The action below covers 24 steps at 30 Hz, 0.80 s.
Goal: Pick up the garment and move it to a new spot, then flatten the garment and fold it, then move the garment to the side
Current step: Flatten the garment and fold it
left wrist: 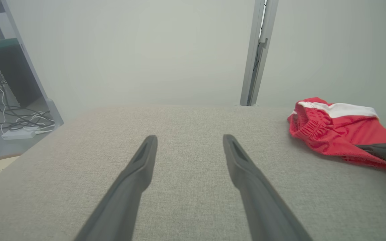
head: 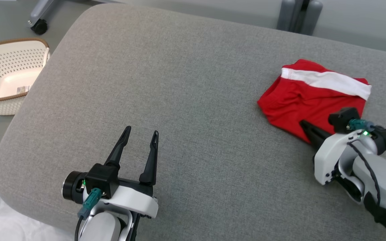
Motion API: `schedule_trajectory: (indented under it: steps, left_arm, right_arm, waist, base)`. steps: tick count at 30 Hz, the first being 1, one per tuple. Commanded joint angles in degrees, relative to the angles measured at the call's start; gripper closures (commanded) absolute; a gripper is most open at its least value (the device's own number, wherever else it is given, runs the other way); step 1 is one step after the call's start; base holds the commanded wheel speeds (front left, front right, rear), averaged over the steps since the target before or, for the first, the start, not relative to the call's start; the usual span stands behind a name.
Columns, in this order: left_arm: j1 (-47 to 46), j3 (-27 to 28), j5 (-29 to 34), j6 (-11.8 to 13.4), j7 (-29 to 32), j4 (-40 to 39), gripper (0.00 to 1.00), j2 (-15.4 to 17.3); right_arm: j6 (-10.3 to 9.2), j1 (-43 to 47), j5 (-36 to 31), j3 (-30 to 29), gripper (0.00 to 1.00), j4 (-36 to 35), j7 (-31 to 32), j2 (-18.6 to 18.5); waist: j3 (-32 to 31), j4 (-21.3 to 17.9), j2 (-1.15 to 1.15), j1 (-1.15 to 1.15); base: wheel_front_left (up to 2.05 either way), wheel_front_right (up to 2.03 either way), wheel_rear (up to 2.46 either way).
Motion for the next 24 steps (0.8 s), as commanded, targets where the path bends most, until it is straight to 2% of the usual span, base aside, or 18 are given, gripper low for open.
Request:
schedule_trajectory:
  steps: [1, 8, 14, 20, 24]
  left_arm:
    - [0.8, 0.4, 0.5, -0.4, 0.0, 0.1, 0.0, 0.2]
    - [1.9, 1.4, 1.4, -1.0, 0.0, 0.5, 0.0, 0.2]
    - [3.4, 2.3, 2.2, -1.4, 0.0, 0.7, 0.0, 0.2]
    - [5.3, 3.8, 3.1, -1.7, 0.0, 0.1, 0.0, 0.2]
    - [6.1, 4.8, 3.4, -1.3, 0.0, -0.4, 0.0, 0.2]
  right_arm:
    - [0.01, 1.7, 0.8, 0.7, 1.0, -1.0, 0.6, 0.1]
    - [0.01, 3.0, 3.2, 2.0, 1.0, -4.2, 0.5, -0.8]
    - [0.01, 1.8, 4.1, -1.5, 1.0, -3.4, -1.1, -0.9]
    - [0.01, 5.0, -6.4, -22.1, 1.0, -7.7, -1.1, -1.5]
    - [0.01, 12.0, -16.9, -38.2, 1.0, -13.8, -1.1, 0.3]
  waist:
    - [-1.0, -0.6, 0.0, 0.0]
    - [-4.3, -2.1, 0.0, 0.0]
    - [-8.0, -4.2, 0.0, 0.0]
    - [-11.4, -7.5, 0.0, 0.0]
    - [-12.8, -9.4, 0.0, 0.0]
  base:
    - [0.0, 0.0, 0.0]
    - [0.0, 0.0, 0.0]
    - [0.0, 0.0, 0.0]
    - [0.0, 0.0, 0.0]
    - [0.0, 0.0, 0.0]
